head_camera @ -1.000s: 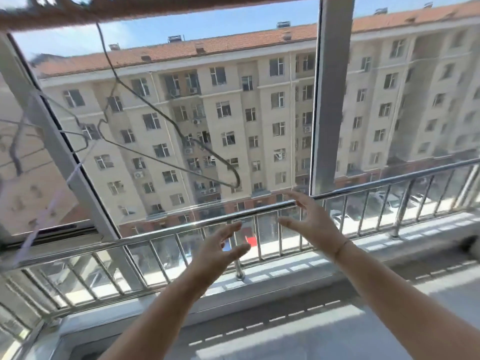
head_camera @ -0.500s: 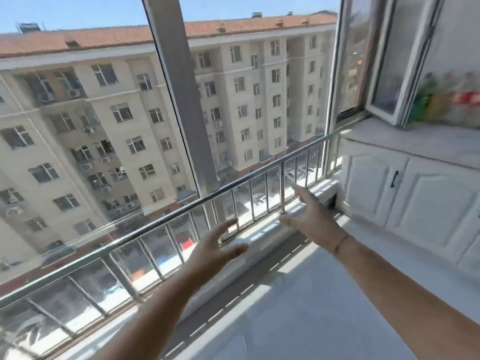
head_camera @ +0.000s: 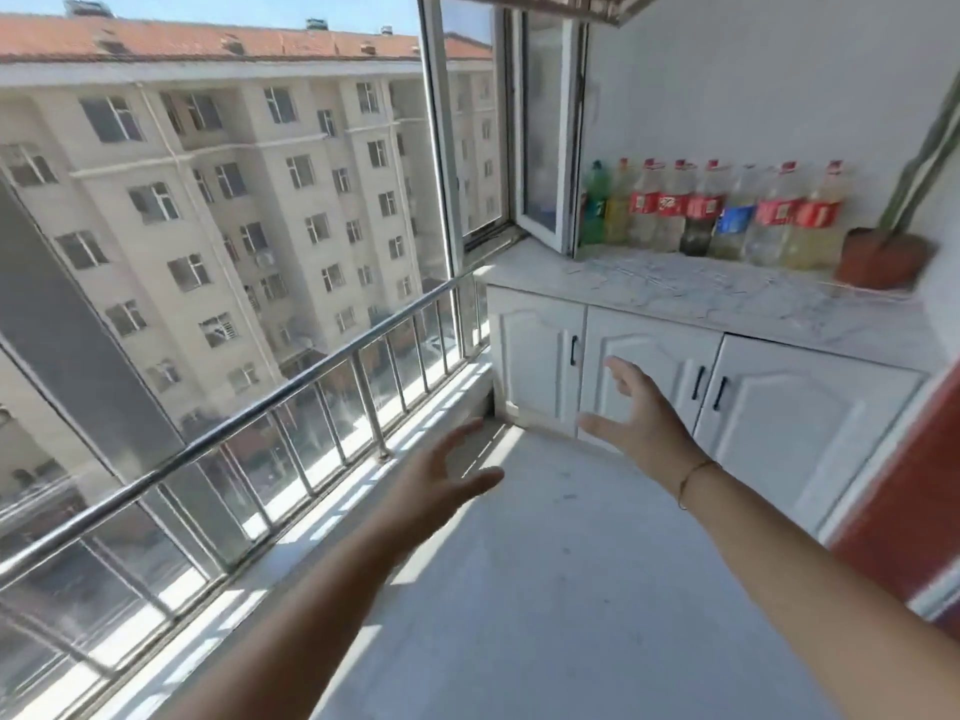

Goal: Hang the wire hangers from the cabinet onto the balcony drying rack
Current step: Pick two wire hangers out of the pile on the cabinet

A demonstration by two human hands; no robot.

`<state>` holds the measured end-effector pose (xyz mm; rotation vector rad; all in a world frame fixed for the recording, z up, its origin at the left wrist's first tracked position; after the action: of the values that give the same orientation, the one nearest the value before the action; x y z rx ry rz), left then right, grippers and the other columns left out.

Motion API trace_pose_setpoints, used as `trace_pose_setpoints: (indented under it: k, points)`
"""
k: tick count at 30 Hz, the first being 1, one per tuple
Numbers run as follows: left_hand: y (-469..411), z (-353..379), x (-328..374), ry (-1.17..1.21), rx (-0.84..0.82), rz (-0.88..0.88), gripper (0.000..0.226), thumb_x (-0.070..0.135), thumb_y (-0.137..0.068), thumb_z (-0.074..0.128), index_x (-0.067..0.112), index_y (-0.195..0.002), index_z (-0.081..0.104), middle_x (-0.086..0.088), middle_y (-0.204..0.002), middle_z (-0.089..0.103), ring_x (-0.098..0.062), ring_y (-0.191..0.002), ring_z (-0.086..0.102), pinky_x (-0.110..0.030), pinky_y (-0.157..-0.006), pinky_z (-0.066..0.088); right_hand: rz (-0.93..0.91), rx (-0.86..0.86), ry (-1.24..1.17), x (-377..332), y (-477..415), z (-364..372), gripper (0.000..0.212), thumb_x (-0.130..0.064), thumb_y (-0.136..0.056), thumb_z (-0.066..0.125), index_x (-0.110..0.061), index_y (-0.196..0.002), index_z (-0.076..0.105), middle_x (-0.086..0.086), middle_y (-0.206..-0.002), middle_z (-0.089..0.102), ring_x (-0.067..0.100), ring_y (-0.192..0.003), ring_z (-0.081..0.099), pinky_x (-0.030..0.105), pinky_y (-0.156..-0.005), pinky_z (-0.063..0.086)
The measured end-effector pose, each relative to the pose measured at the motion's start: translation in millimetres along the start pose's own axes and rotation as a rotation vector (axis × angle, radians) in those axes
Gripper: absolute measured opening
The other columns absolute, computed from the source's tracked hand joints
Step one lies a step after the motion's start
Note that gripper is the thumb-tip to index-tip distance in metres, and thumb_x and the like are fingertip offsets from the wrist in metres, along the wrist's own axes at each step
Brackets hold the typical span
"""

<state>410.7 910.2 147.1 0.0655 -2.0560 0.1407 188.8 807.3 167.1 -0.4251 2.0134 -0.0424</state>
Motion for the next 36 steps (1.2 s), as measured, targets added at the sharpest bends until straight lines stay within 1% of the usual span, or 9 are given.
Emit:
trace_pose_setpoints:
  k: [3,6,11,13,16,20,24,31,36]
  points:
    - [-49,36,8,0.005,-0.066,0.043,0.059,0.034,-0.076,0.075,0.034,-0.129,0.051,0.018,-0.132,0.050,0.003,-0.124,0.044,-0.011,-0.095,0.031,0.047,0.082,0.021,31,-19,-35,0.079,-0.030,-0.077,0.071,-0.024,-0.143,0.028,0.000,-0.148,0.031,0.012,-0.136,0.030,0.023,-0.103,0.024]
    - [-100,65,10,0.016,-0.118,0.063,0.055,0.031,-0.077,0.075,0.037,-0.126,0.050,0.017,-0.129,0.049,-0.001,-0.125,0.043,-0.018,-0.100,0.029,0.095,0.137,0.020,61,-40,-61,0.076,-0.027,-0.078,0.070,-0.024,-0.142,0.028,-0.003,-0.147,0.031,0.010,-0.135,0.030,0.022,-0.104,0.024]
    - [-189,106,17,0.037,-0.212,0.088,0.058,0.032,-0.079,0.073,0.036,-0.132,0.048,0.020,-0.128,0.048,-0.001,-0.121,0.041,-0.024,-0.104,0.031,0.144,0.250,0.040,103,-90,-101,0.075,-0.025,-0.077,0.071,-0.022,-0.141,0.031,-0.001,-0.146,0.033,0.013,-0.135,0.032,0.032,-0.111,0.028]
    - [-227,121,22,0.053,-0.248,0.103,0.060,0.036,-0.077,0.074,0.035,-0.131,0.049,0.017,-0.129,0.049,-0.003,-0.123,0.042,-0.029,-0.108,0.032,0.169,0.290,0.040,117,-112,-117,0.073,-0.025,-0.077,0.072,-0.023,-0.139,0.033,-0.001,-0.144,0.035,0.013,-0.132,0.035,0.028,-0.106,0.030]
    - [-282,143,34,0.058,-0.305,0.133,0.067,0.052,-0.067,0.073,0.038,-0.129,0.051,0.019,-0.133,0.051,0.001,-0.128,0.042,-0.029,-0.109,0.032,0.208,0.354,0.017,134,-144,-140,0.072,-0.024,-0.077,0.072,-0.023,-0.138,0.035,-0.002,-0.142,0.037,0.012,-0.128,0.038,0.022,-0.099,0.030]
    - [-344,175,48,0.102,-0.374,0.165,0.057,0.033,-0.076,0.075,0.032,-0.129,0.053,0.016,-0.134,0.052,-0.002,-0.129,0.042,-0.026,-0.106,0.030,0.246,0.437,-0.022,158,-179,-167,0.065,-0.017,-0.078,0.071,-0.019,-0.135,0.039,0.001,-0.139,0.041,0.015,-0.127,0.041,0.022,-0.097,0.031]
    - [-394,216,57,0.100,-0.435,0.174,0.056,0.032,-0.077,0.074,0.032,-0.129,0.054,0.017,-0.134,0.052,-0.002,-0.127,0.043,-0.025,-0.105,0.031,0.303,0.509,-0.023,193,-201,-196,0.061,-0.019,-0.077,0.072,-0.019,-0.131,0.043,0.003,-0.134,0.046,0.014,-0.118,0.046,0.029,-0.101,0.036]
    - [-486,301,78,0.100,-0.494,0.187,0.054,0.032,-0.079,0.073,0.032,-0.129,0.053,0.016,-0.132,0.053,-0.001,-0.125,0.044,-0.026,-0.106,0.032,0.367,0.562,0.008,262,-254,-268,0.049,-0.020,-0.079,0.068,-0.022,-0.123,0.049,-0.003,-0.127,0.051,0.011,-0.115,0.048,0.025,-0.096,0.037]
    - [-560,373,91,0.121,-0.501,0.174,0.052,0.033,-0.077,0.074,0.035,-0.126,0.054,0.018,-0.130,0.055,-0.002,-0.124,0.046,-0.027,-0.104,0.034,0.386,0.558,0.015,328,-308,-328,0.039,-0.018,-0.078,0.069,-0.030,-0.109,0.049,-0.002,-0.121,0.055,0.012,-0.113,0.051,0.025,-0.093,0.038]
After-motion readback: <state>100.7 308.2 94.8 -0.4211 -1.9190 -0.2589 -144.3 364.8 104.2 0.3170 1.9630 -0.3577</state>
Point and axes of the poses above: each hand's wrist, its own y-axis away from the middle knuckle, its own z-axis out of the palm, x = y × z, the point moved 4 cm from there along -y, towards the middle knuckle
